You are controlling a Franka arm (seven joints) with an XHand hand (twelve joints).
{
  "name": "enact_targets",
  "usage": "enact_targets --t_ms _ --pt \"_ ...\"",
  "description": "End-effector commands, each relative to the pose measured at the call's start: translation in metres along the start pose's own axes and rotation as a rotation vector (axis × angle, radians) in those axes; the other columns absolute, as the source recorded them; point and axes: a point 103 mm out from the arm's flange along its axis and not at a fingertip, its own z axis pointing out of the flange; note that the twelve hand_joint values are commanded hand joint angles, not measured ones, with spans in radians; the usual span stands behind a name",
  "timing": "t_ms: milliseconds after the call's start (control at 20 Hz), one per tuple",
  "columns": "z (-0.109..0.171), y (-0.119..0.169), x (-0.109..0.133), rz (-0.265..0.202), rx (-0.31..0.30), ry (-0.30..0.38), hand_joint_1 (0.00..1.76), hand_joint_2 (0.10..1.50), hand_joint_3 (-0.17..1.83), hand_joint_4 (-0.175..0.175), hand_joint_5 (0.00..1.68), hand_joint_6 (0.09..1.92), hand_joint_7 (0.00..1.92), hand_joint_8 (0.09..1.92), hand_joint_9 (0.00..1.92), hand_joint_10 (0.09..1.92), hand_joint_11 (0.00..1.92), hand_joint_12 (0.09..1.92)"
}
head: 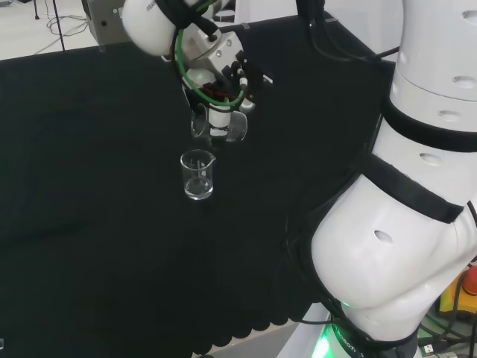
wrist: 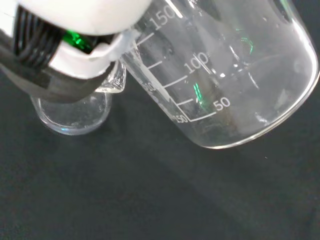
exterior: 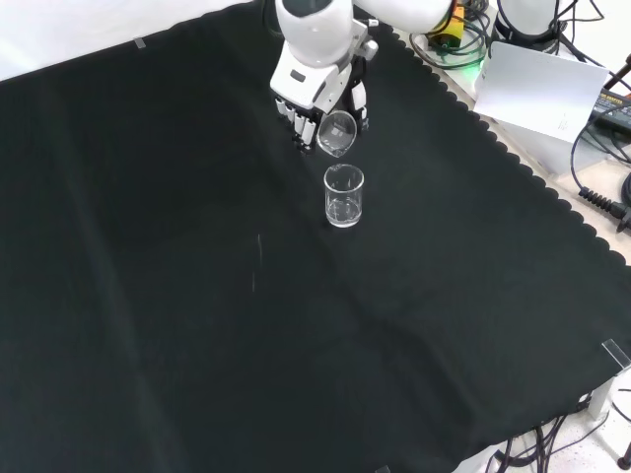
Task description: Pour the water from the handheld beaker into the one on the table.
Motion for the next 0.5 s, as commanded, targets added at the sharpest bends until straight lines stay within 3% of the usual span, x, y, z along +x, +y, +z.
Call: enact_targets --t_ms 50,400,500 --pt "0.004 0.000 -0.019 -0.037 -0.111 0.128 1.16 0.63 0.74 0.006 1.24 0.77 1.52 0.63 1.65 0.25 1.40 0.68" --pt "0.006 0.008 -0.030 -0.069 -0.165 0.174 1.16 0.63 0.74 0.004 1.24 0.78 1.51 0.63 1.64 0.26 1.39 0.67" --pt "0.007 0.012 -0.035 -0.075 -0.183 0.185 1.25 0.63 0.73 -0.113 1.23 0.77 1.36 0.71 1.62 0.29 1.38 0.68"
